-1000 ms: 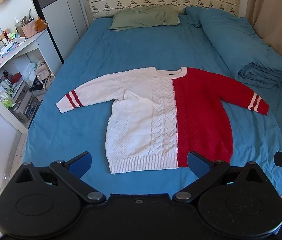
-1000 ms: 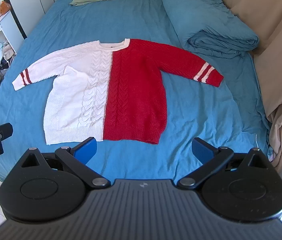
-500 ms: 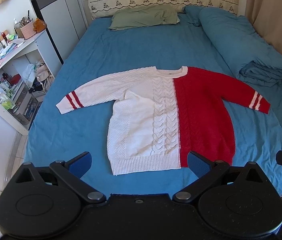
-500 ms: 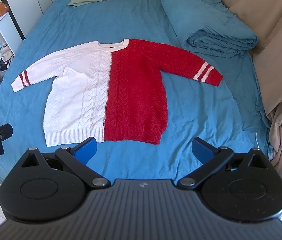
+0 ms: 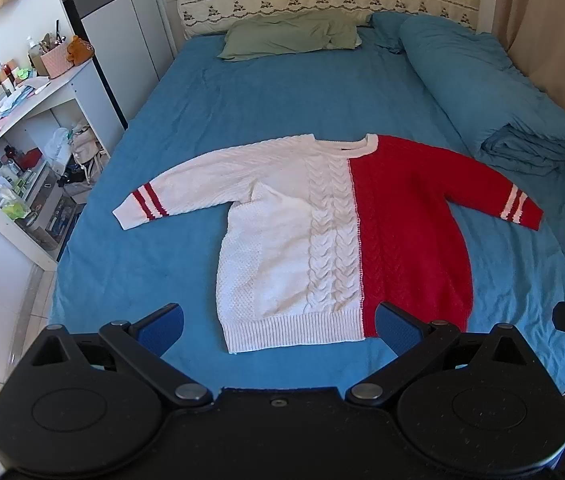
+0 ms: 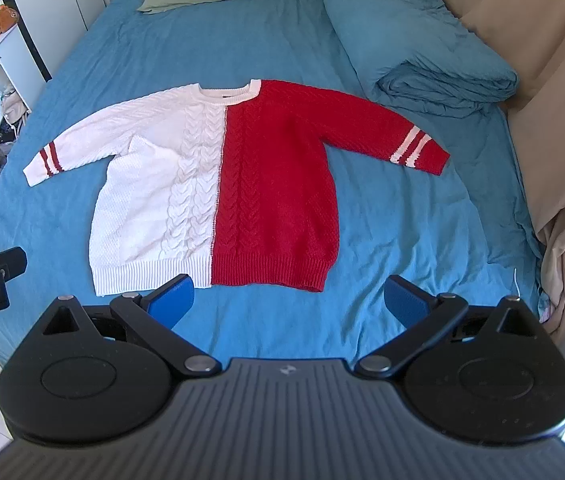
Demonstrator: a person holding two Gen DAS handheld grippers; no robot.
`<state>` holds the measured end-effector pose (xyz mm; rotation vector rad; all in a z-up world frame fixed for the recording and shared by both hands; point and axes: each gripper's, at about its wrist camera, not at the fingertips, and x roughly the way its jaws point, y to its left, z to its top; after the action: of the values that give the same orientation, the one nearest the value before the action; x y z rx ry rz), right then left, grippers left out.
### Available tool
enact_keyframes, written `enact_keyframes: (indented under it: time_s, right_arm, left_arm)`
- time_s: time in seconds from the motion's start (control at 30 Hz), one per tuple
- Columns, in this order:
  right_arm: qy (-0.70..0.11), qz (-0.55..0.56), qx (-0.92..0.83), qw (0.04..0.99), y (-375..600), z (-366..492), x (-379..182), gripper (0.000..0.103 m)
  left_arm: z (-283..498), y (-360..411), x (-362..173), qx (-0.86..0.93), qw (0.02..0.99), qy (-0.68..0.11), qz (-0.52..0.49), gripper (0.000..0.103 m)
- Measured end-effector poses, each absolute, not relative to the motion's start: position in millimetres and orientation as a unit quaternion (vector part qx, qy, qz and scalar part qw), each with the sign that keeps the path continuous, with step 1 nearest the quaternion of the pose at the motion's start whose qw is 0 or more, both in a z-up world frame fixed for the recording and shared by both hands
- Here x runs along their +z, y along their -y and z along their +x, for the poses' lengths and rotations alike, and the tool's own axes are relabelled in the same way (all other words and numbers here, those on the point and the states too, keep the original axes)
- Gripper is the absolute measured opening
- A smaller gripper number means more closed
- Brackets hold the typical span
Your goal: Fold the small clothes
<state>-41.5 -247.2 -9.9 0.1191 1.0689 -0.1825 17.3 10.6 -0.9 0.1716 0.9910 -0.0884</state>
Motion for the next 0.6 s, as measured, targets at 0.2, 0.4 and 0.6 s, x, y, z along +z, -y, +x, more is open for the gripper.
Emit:
enact_keyframes:
  time_s: [0.2, 0.4, 0.6]
  right_arm:
    - [-0.508, 0.057, -0.087, 0.855, 246.9, -41.4, -9.7, 0.103]
    - [-0.508, 0.057, -0.086, 0.855, 245.7, -37.5, -8.0, 0.103]
    - [-0.507, 0.057, -0.086, 0.856, 244.6, -33.8, -7.1, 0.103]
  left_arm:
    - [17.6, -10.9, -2.2, -0.039, 0.875, -0.475, 0.083, 0.103]
    - [18.6, -11.6, -2.2, -0.036, 0.876, -0.474, 0.083, 0.103]
    - [18.1, -12.7, -1.1, -0.031, 0.877, -0.472, 0.081, 0.103]
